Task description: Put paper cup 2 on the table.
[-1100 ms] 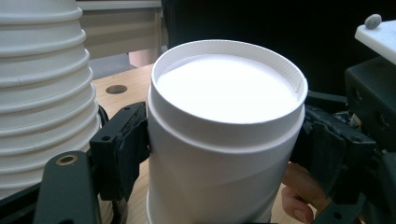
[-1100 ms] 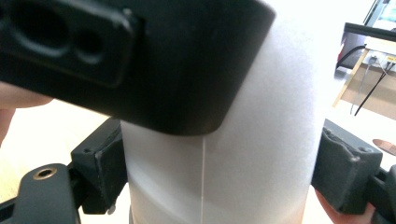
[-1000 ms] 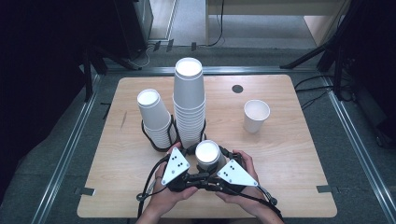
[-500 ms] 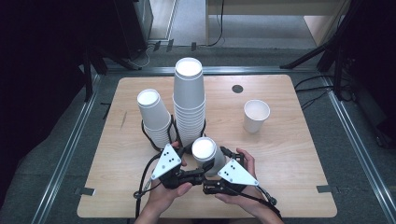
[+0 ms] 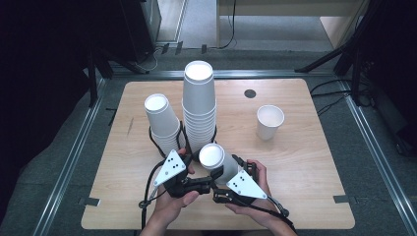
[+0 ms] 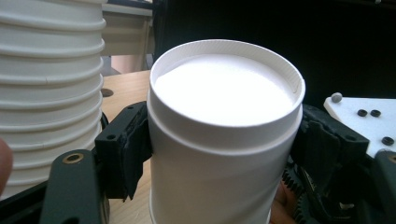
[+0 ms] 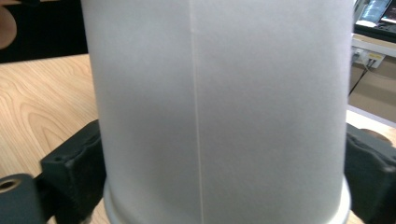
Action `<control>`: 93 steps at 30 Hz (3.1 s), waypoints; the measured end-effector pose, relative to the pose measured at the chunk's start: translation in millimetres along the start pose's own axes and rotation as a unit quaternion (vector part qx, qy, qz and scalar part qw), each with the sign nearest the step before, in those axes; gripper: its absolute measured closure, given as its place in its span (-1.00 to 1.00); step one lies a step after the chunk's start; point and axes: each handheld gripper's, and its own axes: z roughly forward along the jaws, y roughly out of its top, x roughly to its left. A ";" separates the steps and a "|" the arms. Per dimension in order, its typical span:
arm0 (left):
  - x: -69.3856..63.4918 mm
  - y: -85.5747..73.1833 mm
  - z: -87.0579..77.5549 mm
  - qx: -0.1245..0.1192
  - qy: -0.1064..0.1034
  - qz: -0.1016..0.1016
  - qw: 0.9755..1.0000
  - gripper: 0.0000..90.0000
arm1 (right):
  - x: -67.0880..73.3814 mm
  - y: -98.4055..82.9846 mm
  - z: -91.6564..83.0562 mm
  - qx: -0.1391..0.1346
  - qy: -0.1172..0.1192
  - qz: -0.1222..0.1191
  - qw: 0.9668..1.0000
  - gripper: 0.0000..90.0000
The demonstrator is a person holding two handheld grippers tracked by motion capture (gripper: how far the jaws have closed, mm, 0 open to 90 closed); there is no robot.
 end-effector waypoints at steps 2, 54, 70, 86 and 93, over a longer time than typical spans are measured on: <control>1.3 0.2 0.6 0.005 0.000 -0.009 1.000 -0.51 | 0.4 -1.1 -0.6 0.002 -0.006 -0.004 1.000 -0.82; 8.1 6.9 -0.6 0.083 -0.049 -0.027 0.995 -0.49 | -0.2 -5.2 -9.3 -0.032 -0.107 -0.298 0.948 -0.99; 5.7 10.2 -18.7 -0.058 -0.002 -0.017 0.998 -0.47 | -27.5 14.9 -36.6 -0.044 -0.061 -0.008 0.997 -1.00; 8.1 4.4 -17.1 -0.107 0.006 -0.012 0.994 -0.47 | -34.7 43.0 -52.4 -0.045 0.025 0.353 0.934 -1.00; 4.9 0.6 -11.4 -0.127 0.025 -0.006 0.992 -0.47 | -44.1 46.6 -53.5 -0.038 0.030 0.486 0.872 -1.00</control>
